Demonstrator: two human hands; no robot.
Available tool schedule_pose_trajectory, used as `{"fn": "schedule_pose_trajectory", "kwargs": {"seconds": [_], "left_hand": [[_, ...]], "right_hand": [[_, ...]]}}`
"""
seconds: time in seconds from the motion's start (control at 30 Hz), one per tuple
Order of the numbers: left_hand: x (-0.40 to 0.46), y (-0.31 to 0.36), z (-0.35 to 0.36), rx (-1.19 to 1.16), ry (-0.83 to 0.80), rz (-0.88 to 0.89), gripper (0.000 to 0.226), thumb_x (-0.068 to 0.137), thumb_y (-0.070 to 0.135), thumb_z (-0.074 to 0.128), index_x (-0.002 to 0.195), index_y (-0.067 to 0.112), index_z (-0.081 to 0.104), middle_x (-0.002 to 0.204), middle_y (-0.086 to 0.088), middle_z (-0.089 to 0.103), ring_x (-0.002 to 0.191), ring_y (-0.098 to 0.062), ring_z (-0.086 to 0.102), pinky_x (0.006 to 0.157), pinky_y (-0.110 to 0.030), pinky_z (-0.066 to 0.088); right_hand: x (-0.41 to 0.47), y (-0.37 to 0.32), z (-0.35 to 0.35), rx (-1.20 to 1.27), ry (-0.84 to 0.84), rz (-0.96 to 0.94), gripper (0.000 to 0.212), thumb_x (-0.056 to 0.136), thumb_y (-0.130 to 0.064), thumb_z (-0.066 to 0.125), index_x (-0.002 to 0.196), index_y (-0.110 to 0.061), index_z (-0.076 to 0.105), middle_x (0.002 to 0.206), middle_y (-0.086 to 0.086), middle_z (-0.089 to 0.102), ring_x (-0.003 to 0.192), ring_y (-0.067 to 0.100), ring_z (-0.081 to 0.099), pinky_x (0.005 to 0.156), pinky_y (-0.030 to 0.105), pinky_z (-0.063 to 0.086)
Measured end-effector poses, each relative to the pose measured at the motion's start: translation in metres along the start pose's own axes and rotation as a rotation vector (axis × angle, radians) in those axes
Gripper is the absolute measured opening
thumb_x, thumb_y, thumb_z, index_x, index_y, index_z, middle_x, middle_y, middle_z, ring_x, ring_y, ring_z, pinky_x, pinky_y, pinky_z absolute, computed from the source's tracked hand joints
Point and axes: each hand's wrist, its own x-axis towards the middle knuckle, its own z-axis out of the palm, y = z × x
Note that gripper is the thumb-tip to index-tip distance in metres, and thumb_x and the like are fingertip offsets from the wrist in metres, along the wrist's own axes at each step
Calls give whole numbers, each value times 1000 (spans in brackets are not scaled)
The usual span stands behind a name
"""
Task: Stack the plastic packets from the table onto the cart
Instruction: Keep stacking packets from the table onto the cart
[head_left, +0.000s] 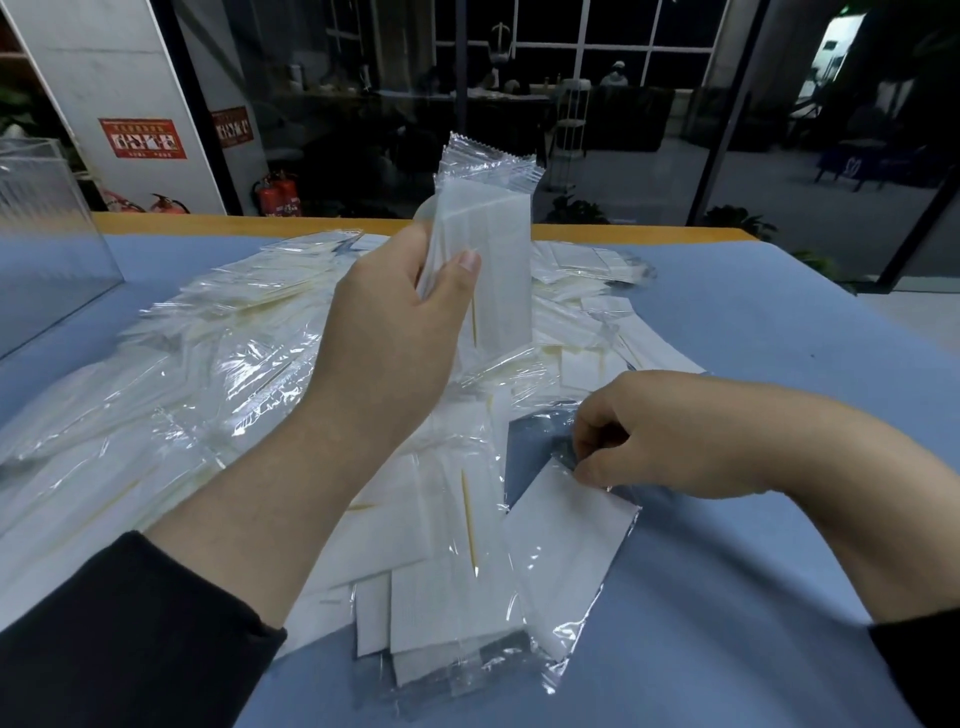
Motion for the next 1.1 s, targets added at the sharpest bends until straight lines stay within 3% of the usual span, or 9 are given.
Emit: {"fn": "schedule_pose_trajectory", "kwargs": {"seconds": [0.13,0.27,0.4,0.6,0.77,0.87,0.93,1.0,1.1], "left_hand": [[0,1,-1,-12,-16,-32,16,104,29,57,92,31,67,68,27,64,66,8,60,55,-7,42],[-1,3,1,-12,-56,-64,19,104,31,55,98,22,70,87,4,73,82,-15,67,71,-35,54],[-6,4,7,7,-151,-106,29,105,35,50,103,12,68,95,-12,72,89,-30,66,83,-50,53],[-1,2,2,34,-56,-67,30,106,34,49,93,12,65,68,3,59,61,-7,50,58,-25,42],[-11,12,11,-61,-255,-36,28,104,41,51,86,26,67,68,-4,59,61,-13,51,64,-34,44],[-16,11,19,-12,-308,-13,24,99,36,63,100,12,65,70,-6,54,66,-18,51,70,-40,46],[-13,6,19,42,-259,-9,23,98,30,65,99,7,61,65,-1,46,62,-16,43,65,-37,42],[-6,6,10,8,-147,2,15,100,24,62,103,9,64,74,-9,62,67,-27,55,66,-38,52],[7,12,-22,4,114,103,11,103,22,58,107,17,66,87,-3,72,79,-16,67,73,-36,59]], "right_hand": [[0,17,-20,141,365,-11,12,89,-32,68,77,-29,68,69,-12,69,64,14,63,63,35,54],[2,24,-22,476,747,-236,17,90,-17,69,83,-32,67,80,-6,68,70,21,60,68,37,51],[11,7,-4,585,795,-398,29,93,-11,66,88,-40,64,83,-13,60,63,8,52,61,12,41],[7,3,-5,529,948,-476,32,99,-11,62,96,-43,58,95,-21,61,89,7,56,73,15,46],[12,-7,0,671,1155,-443,29,97,-11,65,90,-38,57,85,-25,62,77,3,55,71,16,45],[16,-14,7,670,1214,-434,23,95,-12,66,90,-33,58,87,-14,64,79,11,58,74,23,49],[17,-16,11,644,1233,-444,16,96,-16,66,99,-30,60,93,-17,62,86,12,58,79,27,49],[17,-15,13,599,1281,-435,19,98,-21,64,112,-30,55,109,-17,60,97,11,59,85,30,49],[16,-9,16,530,1169,-463,21,98,-29,64,115,-36,53,115,-13,61,102,11,60,89,36,51]]}}
